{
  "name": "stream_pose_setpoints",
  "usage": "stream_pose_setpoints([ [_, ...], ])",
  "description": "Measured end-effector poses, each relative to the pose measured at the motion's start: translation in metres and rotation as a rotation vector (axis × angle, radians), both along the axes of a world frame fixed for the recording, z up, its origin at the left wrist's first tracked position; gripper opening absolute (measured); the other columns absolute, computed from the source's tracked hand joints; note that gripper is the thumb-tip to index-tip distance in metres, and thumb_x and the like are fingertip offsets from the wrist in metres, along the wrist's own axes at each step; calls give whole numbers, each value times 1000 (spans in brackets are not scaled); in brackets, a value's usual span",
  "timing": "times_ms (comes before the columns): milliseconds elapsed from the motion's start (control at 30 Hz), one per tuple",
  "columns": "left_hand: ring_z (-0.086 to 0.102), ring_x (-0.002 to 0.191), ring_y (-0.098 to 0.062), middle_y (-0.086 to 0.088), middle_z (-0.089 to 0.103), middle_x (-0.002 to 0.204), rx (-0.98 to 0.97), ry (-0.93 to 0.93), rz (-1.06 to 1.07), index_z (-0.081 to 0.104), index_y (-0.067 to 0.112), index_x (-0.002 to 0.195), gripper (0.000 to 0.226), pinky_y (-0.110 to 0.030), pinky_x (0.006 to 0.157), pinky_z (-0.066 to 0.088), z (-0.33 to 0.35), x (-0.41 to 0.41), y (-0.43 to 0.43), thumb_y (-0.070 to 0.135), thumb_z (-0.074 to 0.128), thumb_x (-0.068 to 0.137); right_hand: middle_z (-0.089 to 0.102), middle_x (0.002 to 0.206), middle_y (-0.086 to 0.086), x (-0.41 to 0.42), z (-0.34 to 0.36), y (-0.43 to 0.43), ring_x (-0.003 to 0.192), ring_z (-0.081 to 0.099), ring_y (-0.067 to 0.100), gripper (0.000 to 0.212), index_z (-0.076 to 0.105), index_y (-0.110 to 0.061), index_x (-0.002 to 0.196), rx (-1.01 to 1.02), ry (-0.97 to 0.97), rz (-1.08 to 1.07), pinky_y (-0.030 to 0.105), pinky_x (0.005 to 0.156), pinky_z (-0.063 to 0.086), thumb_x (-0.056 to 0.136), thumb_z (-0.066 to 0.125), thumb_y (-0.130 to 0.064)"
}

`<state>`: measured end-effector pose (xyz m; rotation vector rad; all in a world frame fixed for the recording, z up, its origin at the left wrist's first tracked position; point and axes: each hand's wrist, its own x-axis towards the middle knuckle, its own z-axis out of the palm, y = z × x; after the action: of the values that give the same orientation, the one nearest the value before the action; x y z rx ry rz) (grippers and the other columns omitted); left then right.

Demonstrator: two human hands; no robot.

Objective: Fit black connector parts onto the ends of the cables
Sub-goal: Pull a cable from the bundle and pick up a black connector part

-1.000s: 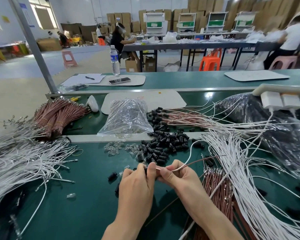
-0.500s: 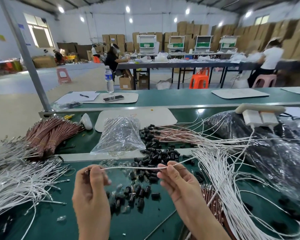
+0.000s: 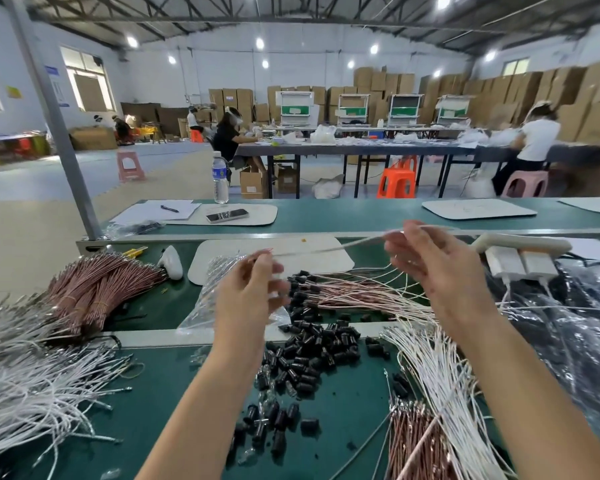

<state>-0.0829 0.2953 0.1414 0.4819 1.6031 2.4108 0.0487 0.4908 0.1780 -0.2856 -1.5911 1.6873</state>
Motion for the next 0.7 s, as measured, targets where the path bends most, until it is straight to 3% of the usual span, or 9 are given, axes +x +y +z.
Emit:
stream_pose_setpoints([
  [100, 71, 83, -19, -14, 67, 111, -197, -118, -84, 51, 1, 134, 42, -26, 61, 61, 5, -32, 39, 27, 57, 102, 70, 115, 23, -26, -3, 43, 102, 72, 30, 37, 60, 4, 117, -95, -345, 17, 36, 94, 58, 96, 64, -25],
  [200, 68, 88, -23, -17, 64, 113, -459, -106, -83, 42, 0, 142, 52, -25, 61, 61, -18, -44, 44, 31, 55, 104, 73, 104, 23, -23, -49, 54, 94, 74, 30, 39, 59, 10, 122, -152, -643, 69, 31, 81, 60, 100, 60, -22],
  [300, 67, 81, -17, -9, 67, 105, -614, 68, -78, 48, 6, 136, 43, -27, 66, 61, -43, -38, 28, 34, 52, 105, 79, 95, 13, -11, -93, 48, 85, 77, 22, 21, 68, -3, 111, -73, -612, 47, 25, 70, 61, 102, 59, -20],
  [400, 64, 70, -12, -6, 70, 98, -808, 264, -191, 59, 19, 110, 16, -29, 61, 58, -58, -11, 13, 32, 52, 105, 80, 88, 3, -1, -112, 37, 82, 76, 16, 15, 66, -15, 112, -34, -556, -29, 22, 67, 59, 105, 53, -14],
  [533, 63, 55, -15, -10, 75, 87, -1279, 552, -578, 65, 9, 97, 36, -33, 61, 58, -64, 35, 15, 40, 50, 104, 79, 83, 0, -1, -111, 22, 75, 75, 11, 20, 65, -18, 109, 44, -538, -77, 21, 64, 57, 106, 48, -11],
  [600, 65, 62, -22, -14, 74, 88, -1444, 706, -652, 64, 4, 95, 41, -33, 64, 56, -65, 60, 24, 42, 52, 103, 79, 81, -2, 0, -106, 15, 71, 73, 8, 22, 65, -21, 107, 63, -525, -90, 19, 61, 57, 106, 46, -10],
  [700, 67, 87, -33, -15, 71, 101, -1511, 907, -614, 64, 4, 97, 34, -37, 74, 54, -66, 88, 37, 38, 58, 100, 79, 80, -4, 3, -103, 6, 71, 72, 8, 23, 64, -23, 108, 79, -514, -103, 22, 63, 57, 106, 45, -11],
])
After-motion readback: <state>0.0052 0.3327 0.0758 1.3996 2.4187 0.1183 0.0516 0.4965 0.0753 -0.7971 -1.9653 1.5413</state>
